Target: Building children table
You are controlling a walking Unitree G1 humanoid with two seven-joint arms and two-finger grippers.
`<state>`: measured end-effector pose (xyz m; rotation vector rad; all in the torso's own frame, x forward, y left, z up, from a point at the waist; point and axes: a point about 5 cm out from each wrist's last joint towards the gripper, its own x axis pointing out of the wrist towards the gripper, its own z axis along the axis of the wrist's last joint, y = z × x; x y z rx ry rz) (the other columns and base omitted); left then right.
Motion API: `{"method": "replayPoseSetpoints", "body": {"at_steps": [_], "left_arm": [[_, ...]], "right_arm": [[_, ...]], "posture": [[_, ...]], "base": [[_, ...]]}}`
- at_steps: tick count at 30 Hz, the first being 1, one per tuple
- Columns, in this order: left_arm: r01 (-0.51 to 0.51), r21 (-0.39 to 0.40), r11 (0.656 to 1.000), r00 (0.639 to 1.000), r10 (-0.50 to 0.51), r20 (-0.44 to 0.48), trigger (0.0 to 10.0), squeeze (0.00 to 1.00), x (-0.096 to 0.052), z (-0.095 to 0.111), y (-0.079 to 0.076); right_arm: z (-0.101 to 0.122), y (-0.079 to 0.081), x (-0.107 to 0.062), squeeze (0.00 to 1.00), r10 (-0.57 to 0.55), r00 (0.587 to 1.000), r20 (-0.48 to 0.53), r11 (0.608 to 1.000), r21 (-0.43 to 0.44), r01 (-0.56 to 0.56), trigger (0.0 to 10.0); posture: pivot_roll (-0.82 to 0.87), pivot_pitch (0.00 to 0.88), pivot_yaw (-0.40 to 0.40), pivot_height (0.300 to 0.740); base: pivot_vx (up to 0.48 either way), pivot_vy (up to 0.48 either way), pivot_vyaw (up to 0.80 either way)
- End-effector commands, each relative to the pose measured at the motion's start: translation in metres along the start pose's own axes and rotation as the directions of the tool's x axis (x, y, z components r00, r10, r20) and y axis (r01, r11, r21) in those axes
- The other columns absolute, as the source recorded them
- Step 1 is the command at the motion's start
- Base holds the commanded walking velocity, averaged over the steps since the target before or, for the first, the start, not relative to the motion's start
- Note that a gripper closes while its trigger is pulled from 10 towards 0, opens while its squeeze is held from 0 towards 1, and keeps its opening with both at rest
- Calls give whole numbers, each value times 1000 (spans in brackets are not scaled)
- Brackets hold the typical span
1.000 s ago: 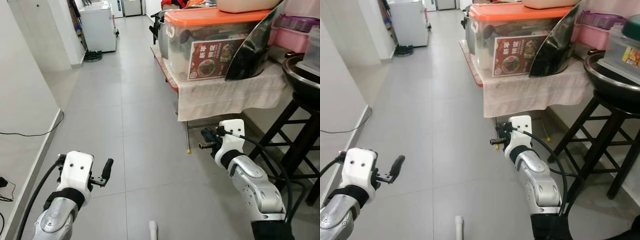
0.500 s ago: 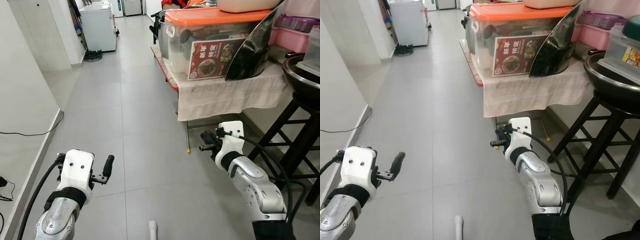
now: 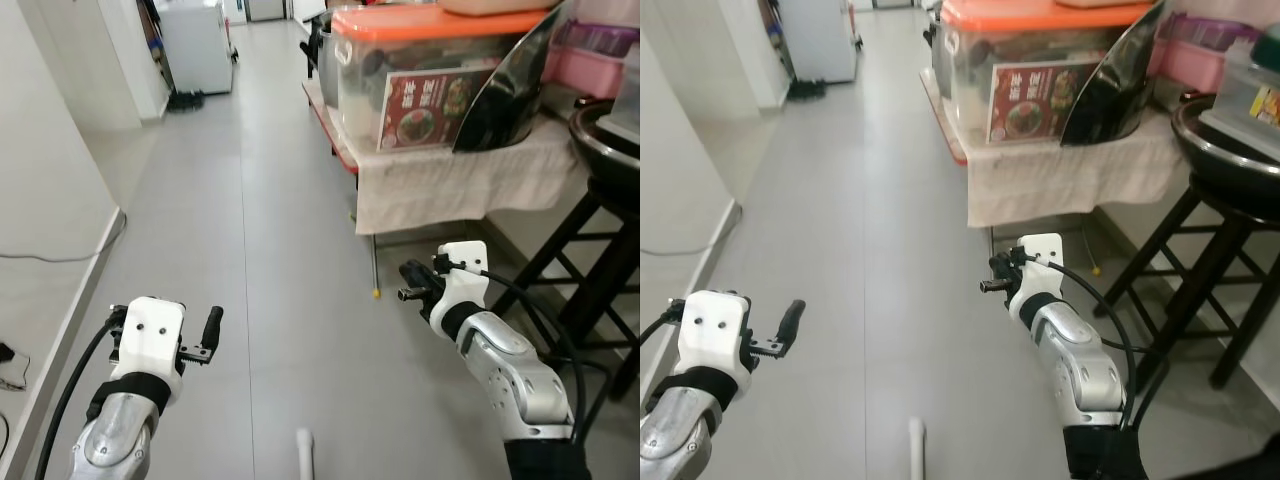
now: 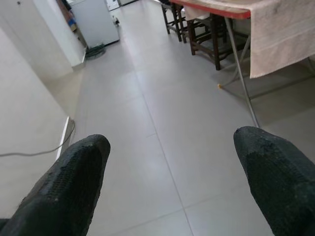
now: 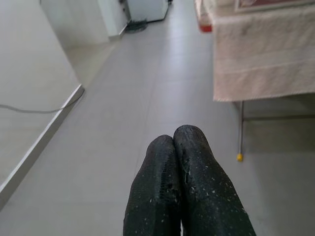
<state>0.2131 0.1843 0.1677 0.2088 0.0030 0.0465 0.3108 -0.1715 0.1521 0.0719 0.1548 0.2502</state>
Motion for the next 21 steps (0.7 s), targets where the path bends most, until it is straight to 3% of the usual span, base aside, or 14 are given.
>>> {"method": "replayPoseSetpoints", "body": {"at_steps": [1, 21], "left_arm": [[-24, 11, 1000, 999, 24, -42, 10000, 0, -1, -7, 3], [-14, -1, 1000, 999, 14, -38, 10000, 0, 0, -6, 3]], "right_arm": [[-4, 2, 0, 0, 8, 1000, -19, 1000, 23, -7, 10000], [-4, 2, 0, 0, 3, 1000, -18, 1000, 21, -3, 10000]], "posture": [[8, 0, 32, 740], [7, 0, 37, 740]], "base": [[-480, 0, 0], [-450, 0, 0]]}}
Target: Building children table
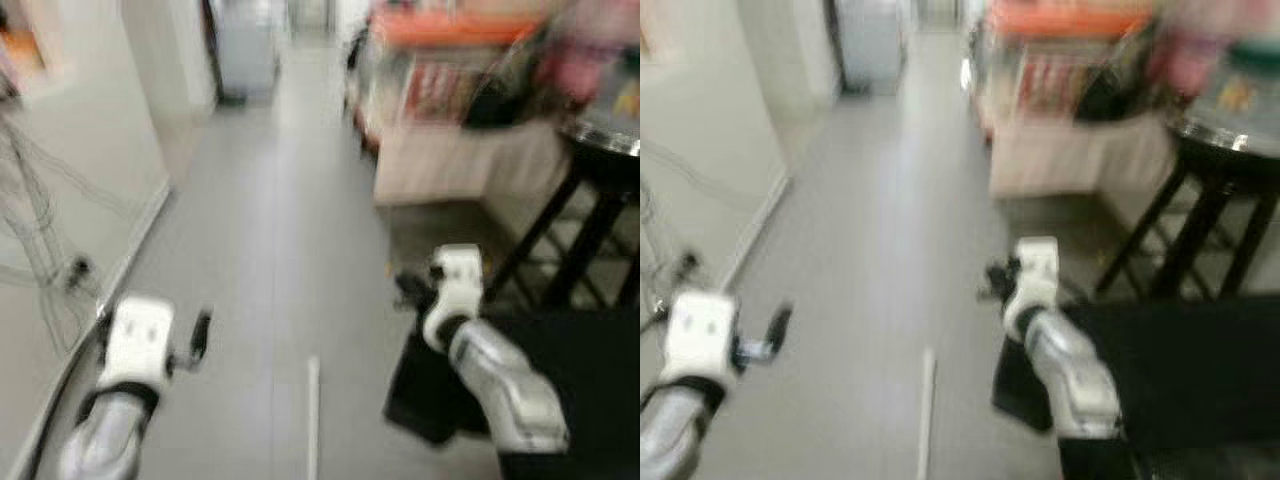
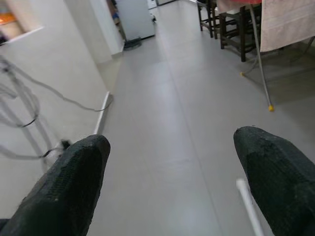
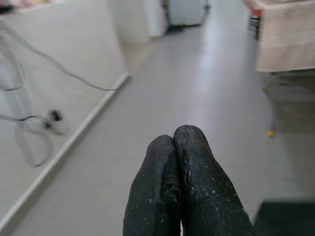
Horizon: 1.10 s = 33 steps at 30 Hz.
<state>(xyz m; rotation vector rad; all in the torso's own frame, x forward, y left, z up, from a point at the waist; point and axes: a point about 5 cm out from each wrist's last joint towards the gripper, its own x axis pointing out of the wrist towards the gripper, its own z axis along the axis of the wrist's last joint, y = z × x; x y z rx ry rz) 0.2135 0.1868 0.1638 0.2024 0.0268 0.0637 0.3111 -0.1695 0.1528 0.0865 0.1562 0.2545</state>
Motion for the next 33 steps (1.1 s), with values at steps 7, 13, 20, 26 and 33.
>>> {"method": "replayPoseSetpoints", "body": {"at_steps": [7, 13, 20, 26, 33], "left_arm": [[73, -17, 997, 996, -72, 47, 10000, 0, -2, 3, 1], [68, -67, 995, 997, -66, 39, 10000, 0, 1, 1, 3], [87, -126, 988, 996, -82, 47, 10000, 0, 1, -2, 2], [90, -134, 987, 995, -84, 55, 10000, 0, 2, -2, 2], [102, -143, 984, 993, -94, 66, 10000, 0, 3, -1, 2]], "right_arm": [[-7, 1, -1, 0, -5, 1000, -18, 1000, 2, 5, 10000], [-7, 2, -1, 0, -7, 1000, -13, 1000, -13, 7, 10000], [-6, 3, 0, 0, -5, 1000, -5, 1000, -28, 5, 10000], [-5, 3, 0, 0, -5, 1000, -2, 999, -35, 5, 10000], [-5, 5, 1, 0, 14, 1000, 2, 998, -53, -13, 10000]], "posture": [[4, 0, 39, 740], [1, 0, 41, 740], [-2, 0, 37, 740], [-2, 0, 36, 740], [-2, 0, 33, 740]], "base": [[0, 0, 0], [0, 0, 0], [188, 0, 0], [398, 0, 0], [397, 0, -457]]}}
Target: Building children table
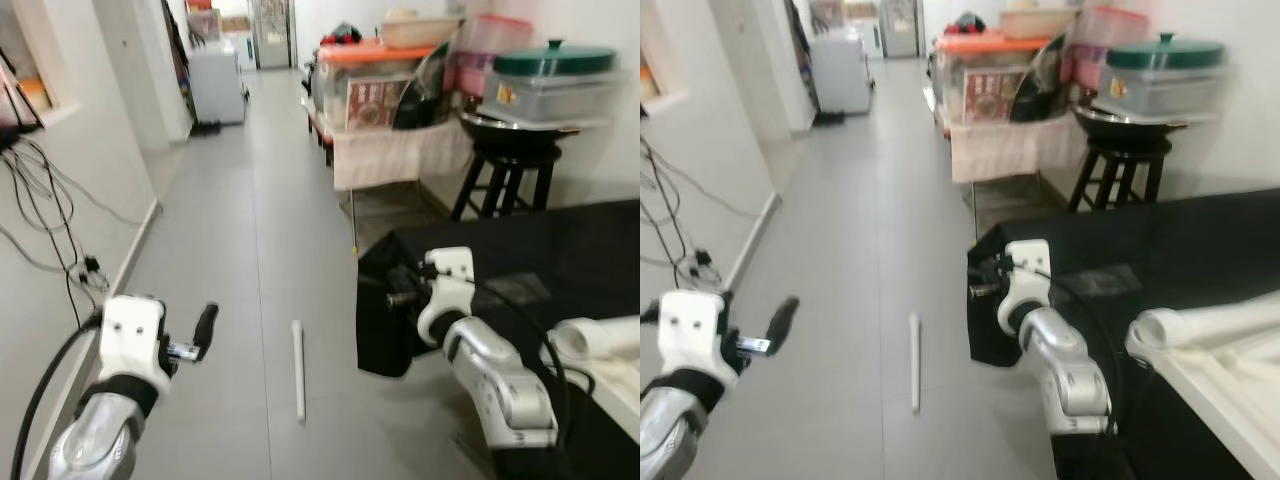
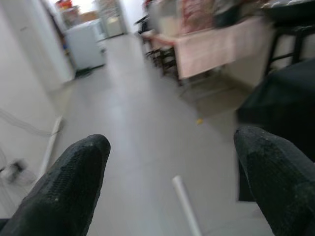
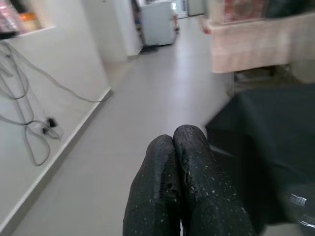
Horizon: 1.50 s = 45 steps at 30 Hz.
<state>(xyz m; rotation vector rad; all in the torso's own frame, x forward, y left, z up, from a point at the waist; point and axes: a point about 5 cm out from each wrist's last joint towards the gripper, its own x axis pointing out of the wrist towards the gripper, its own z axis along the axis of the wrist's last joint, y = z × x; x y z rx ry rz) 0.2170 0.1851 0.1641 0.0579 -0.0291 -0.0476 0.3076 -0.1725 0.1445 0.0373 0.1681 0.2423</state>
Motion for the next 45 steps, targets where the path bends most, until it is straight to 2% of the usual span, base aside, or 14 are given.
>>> {"method": "replayPoseSetpoints", "body": {"at_steps": [1, 37, 41, 45], "left_arm": [[-8, -4, 1000, 1000, 8, -1, 10000, 0, -1, -1, 4], [-16, -15, 1000, 1000, 16, 21, 10000, 0, 0, 1, 4], [-29, -23, 999, 999, 30, 22, 10000, 0, -1, 2, 4], [-11, 4, 1000, 1000, 11, 18, 10000, 0, -2, 2, 4]], "right_arm": [[6, 8, 4, 0, 30, 999, 26, 999, -20, -29, 10000], [8, 17, 3, 0, 123, 990, 69, 988, -99, -116, 10000], [8, 17, 2, 0, 128, 989, 69, 988, -100, -121, 10000], [8, 17, 2, 0, 131, 989, 69, 987, -101, -124, 10000]], "posture": [[-2, 0, 32, 740], [3, 0, 26, 740], [5, 0, 25, 740], [2, 0, 26, 740]], "base": [[398, 0, 0], [375, 0, 0], [61, 0, 0], [0, -349, 0]]}}
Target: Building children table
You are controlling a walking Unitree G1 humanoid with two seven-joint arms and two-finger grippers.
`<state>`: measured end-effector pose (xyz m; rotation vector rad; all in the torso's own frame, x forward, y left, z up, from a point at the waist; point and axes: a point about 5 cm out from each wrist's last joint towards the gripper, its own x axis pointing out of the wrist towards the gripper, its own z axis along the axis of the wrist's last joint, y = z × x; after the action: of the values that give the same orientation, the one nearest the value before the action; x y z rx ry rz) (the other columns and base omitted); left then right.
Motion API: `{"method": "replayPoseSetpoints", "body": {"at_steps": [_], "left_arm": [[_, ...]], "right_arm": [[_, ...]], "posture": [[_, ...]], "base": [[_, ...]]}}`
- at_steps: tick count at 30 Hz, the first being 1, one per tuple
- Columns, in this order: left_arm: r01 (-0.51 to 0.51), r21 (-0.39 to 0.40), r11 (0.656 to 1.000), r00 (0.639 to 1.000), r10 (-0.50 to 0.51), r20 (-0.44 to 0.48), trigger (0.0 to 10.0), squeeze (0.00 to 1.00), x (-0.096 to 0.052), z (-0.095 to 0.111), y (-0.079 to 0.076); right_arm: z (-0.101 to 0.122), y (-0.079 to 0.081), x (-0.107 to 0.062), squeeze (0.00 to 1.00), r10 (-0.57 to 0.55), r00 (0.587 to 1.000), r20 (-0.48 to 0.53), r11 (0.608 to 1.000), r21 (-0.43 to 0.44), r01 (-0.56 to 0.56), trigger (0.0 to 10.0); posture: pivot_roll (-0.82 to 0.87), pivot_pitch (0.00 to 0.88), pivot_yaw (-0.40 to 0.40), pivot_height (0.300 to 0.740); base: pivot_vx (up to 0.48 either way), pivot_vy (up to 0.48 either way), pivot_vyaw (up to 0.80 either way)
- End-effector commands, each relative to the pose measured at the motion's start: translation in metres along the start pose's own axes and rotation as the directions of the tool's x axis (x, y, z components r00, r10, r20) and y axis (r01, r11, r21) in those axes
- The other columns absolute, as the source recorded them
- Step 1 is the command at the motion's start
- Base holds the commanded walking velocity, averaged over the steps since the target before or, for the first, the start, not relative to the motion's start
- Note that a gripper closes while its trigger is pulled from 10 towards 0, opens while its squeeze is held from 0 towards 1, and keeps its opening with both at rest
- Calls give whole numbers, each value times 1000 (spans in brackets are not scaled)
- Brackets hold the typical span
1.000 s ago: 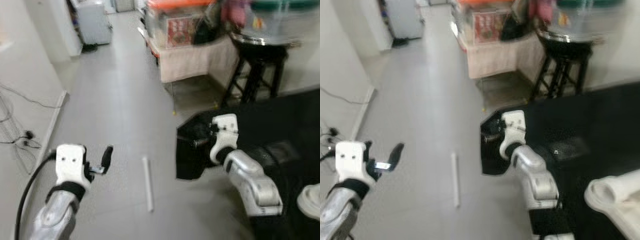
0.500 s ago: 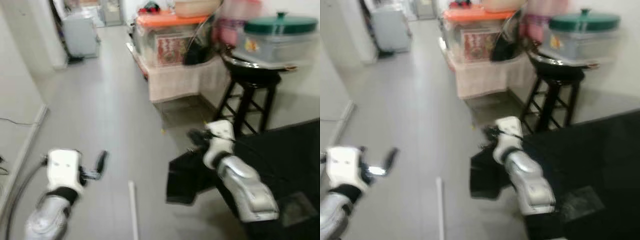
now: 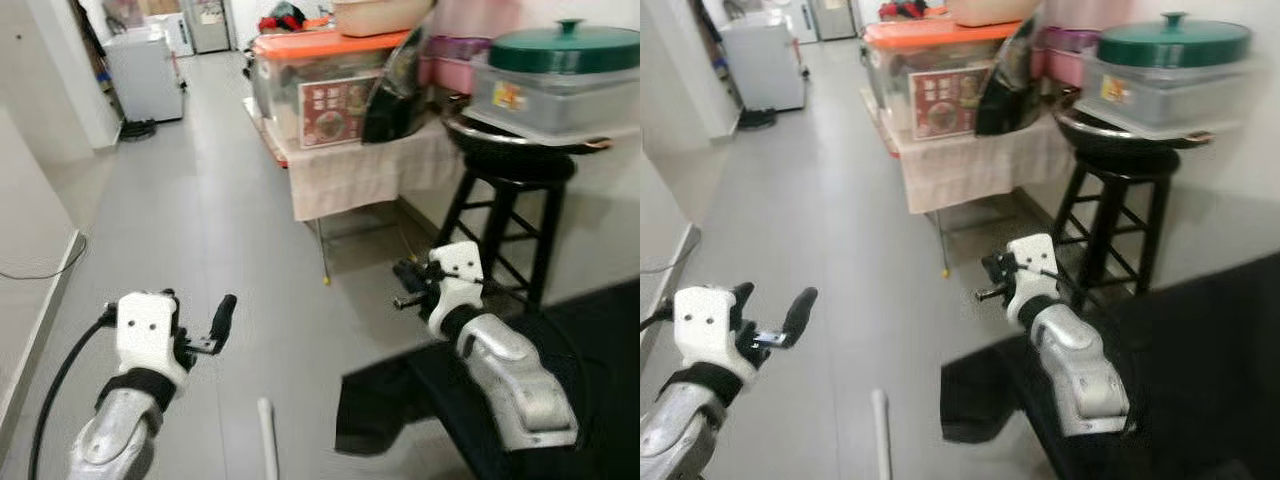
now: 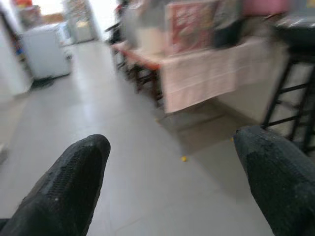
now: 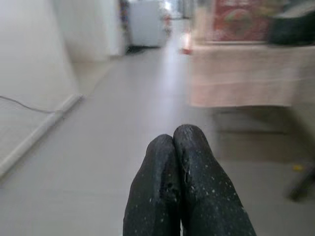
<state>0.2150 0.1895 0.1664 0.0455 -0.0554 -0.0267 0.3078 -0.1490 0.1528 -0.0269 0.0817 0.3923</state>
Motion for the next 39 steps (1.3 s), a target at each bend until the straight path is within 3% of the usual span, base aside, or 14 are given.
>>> {"method": "replayPoseSetpoints", "body": {"at_steps": [1, 8, 23, 28, 34, 39], "left_arm": [[10, 17, 1000, 1000, -10, -10, 10000, 0, 1, -1, -1], [-6, -13, 1000, 1000, 6, -10, 10000, 0, 2, -2, 0], [-43, -38, 998, 999, 43, 8, 10000, 0, 3, 0, 4], [-37, -42, 998, 999, 38, 20, 10000, 0, 3, 1, 4], [-25, -44, 999, 999, 26, 19, 10000, 0, 3, 2, 3], [51, -37, 998, 999, -51, 20, 10000, 0, 3, 2, -5]], "right_arm": [[0, -5, -3, 0, -16, 1000, 0, 1000, -11, 16, 10000], [0, -5, -3, 0, -12, 1000, 2, 1000, -14, 12, 10000], [-1, -2, -3, 0, 6, 1000, -2, 999, -46, -7, 10000], [-2, 2, -5, 0, 63, 998, -3, 993, -99, -63, 10000], [-1, -1, -2, 0, 25, 1000, -8, 998, -61, -25, 10000], [-1, 0, -2, 0, 29, 1000, -7, 997, -66, -29, 10000]], "posture": [[2, 0, 26, 740], [2, 0, 26, 740], [0, 0, 23, 740], [0, 0, 23, 740], [2, 0, 23, 740], [1, 0, 26, 740]], "base": [[0, -465, 0], [0, -452, 0], [0, 0, 0], [385, 0, 393], [442, 0, 126], [430, 0, 0]]}}
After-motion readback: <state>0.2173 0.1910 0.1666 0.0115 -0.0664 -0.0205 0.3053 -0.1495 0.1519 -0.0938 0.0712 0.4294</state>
